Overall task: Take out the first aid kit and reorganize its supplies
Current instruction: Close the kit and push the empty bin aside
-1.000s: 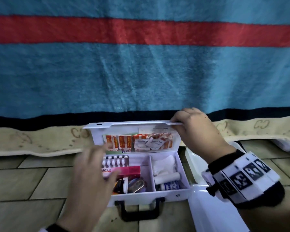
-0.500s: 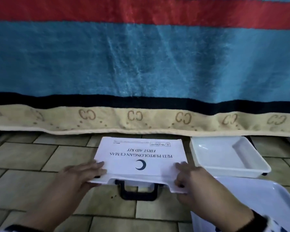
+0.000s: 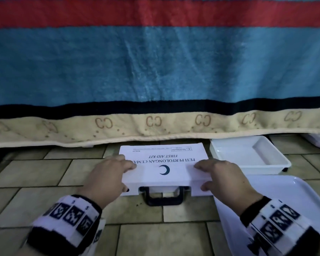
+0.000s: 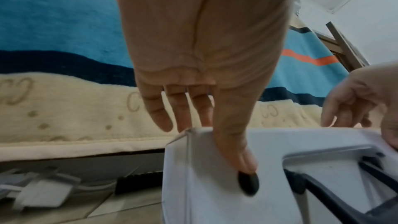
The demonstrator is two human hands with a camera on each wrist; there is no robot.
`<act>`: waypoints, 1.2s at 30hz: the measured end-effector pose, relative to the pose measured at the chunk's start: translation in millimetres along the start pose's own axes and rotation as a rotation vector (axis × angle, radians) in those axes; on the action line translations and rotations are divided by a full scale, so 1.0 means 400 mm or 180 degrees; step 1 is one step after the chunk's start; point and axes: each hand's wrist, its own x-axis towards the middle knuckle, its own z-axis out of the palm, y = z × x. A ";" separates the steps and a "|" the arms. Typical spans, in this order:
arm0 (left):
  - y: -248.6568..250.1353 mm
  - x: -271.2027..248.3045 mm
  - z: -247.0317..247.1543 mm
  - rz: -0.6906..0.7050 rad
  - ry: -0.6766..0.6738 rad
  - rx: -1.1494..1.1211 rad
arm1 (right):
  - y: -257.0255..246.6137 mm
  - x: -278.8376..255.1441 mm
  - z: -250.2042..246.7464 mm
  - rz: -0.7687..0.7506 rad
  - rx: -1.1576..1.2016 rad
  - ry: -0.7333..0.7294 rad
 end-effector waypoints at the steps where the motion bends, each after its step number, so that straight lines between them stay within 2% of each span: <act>1: -0.001 0.010 0.004 0.0042 0.0011 0.0042 | -0.007 0.006 0.002 -0.0036 -0.0189 0.0012; 4: -0.013 0.023 0.010 0.0033 -0.0058 -0.0204 | -0.025 0.023 0.002 -0.0121 -0.0525 0.0070; 10: -0.014 0.027 0.007 0.0142 -0.0035 -0.0154 | -0.034 0.022 0.006 0.0003 -0.0100 -0.0054; 19: -0.022 0.017 0.025 0.0415 0.0009 -0.0145 | -0.048 -0.002 0.033 -0.0025 -0.0267 0.0065; 23: -0.014 0.007 0.026 0.0311 0.0025 -0.0101 | -0.044 0.001 0.038 -0.0089 -0.0316 0.0119; 25: -0.002 0.000 0.019 0.0170 0.0030 0.0020 | -0.031 -0.004 0.030 -0.0222 -0.0268 -0.0012; 28: 0.036 -0.006 0.000 -0.0141 0.0031 0.0322 | 0.036 -0.035 -0.038 -0.0626 -0.0299 -0.0454; 30: 0.091 -0.004 -0.011 -0.0160 0.0135 0.0543 | 0.120 -0.065 -0.108 -0.0638 -0.0449 -0.0495; 33: 0.228 0.009 -0.004 0.0198 0.0405 0.0293 | 0.297 -0.093 -0.192 -0.0144 -0.1137 -0.0522; 36: 0.403 0.043 0.036 0.0903 0.0528 -0.0268 | 0.480 -0.082 -0.198 0.0115 -0.1753 -0.0860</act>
